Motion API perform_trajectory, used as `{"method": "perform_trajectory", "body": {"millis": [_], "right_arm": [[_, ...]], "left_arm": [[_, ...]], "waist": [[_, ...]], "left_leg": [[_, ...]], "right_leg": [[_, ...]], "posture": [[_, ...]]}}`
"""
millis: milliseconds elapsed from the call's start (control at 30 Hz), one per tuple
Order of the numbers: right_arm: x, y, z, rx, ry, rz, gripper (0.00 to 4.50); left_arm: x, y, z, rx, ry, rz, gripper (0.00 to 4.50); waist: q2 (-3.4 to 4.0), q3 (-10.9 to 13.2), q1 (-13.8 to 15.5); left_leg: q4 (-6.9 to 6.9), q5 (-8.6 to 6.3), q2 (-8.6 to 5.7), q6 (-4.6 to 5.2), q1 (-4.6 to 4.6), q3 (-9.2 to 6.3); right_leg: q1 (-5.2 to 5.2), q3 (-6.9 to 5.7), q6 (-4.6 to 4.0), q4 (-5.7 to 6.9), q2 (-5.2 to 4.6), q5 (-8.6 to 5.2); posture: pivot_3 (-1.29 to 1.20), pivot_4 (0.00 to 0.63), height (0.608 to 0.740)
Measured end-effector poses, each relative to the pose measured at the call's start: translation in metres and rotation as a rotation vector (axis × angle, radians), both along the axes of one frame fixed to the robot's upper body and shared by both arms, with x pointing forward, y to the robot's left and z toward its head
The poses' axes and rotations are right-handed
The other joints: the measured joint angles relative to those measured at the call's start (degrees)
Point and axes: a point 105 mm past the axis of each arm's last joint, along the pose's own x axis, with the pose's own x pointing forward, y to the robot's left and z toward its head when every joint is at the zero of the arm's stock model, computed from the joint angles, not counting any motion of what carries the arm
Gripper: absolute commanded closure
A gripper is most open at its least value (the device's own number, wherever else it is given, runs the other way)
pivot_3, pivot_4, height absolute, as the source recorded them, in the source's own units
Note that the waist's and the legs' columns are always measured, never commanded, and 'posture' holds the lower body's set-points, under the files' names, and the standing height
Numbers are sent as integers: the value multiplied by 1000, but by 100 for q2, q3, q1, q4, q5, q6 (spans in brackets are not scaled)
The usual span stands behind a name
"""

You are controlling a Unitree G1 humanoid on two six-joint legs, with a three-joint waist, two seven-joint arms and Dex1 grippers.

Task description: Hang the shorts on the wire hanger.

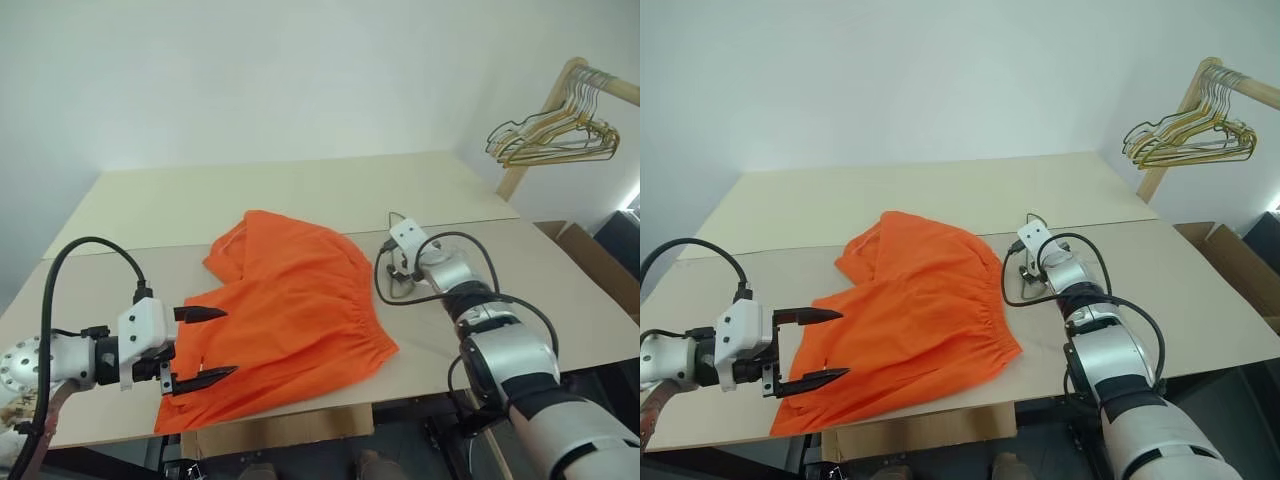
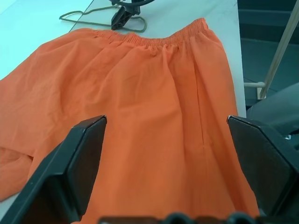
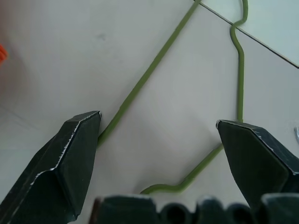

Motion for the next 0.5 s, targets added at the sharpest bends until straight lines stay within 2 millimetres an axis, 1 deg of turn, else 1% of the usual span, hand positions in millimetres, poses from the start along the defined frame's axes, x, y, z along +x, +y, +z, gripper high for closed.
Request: {"method": "perform_trajectory", "body": {"millis": [67, 133, 200, 333, 500], "right_arm": [[-3, -6, 1, 16, 19, -1, 0], [-6, -6, 0, 73, 44, -7, 0], [-9, -2, 0, 152, 68, -16, 0], [-11, 13, -1, 284, 104, -20, 0], [-15, 25, -7, 332, 150, -1, 0]], "left_arm": [[0, 1, -1, 3, 1, 3, 19], [0, 1, -1, 4, -5, 1, 19], [1, 0, 0, 2, -11, -6, 19], [4, -4, -1, 1, -17, -20, 19], [8, -1, -4, 12, -15, -1, 19]], "waist": [[0, 0, 14], [0, 0, 9], [0, 0, -4], [1, 0, -49], [1, 1, -74]], "left_leg": [[0, 0, 0, 0, -1, 0], [0, 0, 1, 0, 0, 0], [0, 0, 1, 0, 0, 2], [0, 0, 5, 0, 1, 1], [0, 0, 4, 0, -2, 1]], "right_leg": [[-1, 0, 0, 0, 0, 0], [-1, 0, 0, 1, 1, 0], [-1, 2, 0, 1, 1, 0], [-2, 2, -1, 2, 7, 1], [-3, 2, 0, -1, 6, 1]], "posture": [[68, 0, 740], [66, 0, 740], [63, 0, 740], [61, 0, 740], [64, 0, 740]]}}
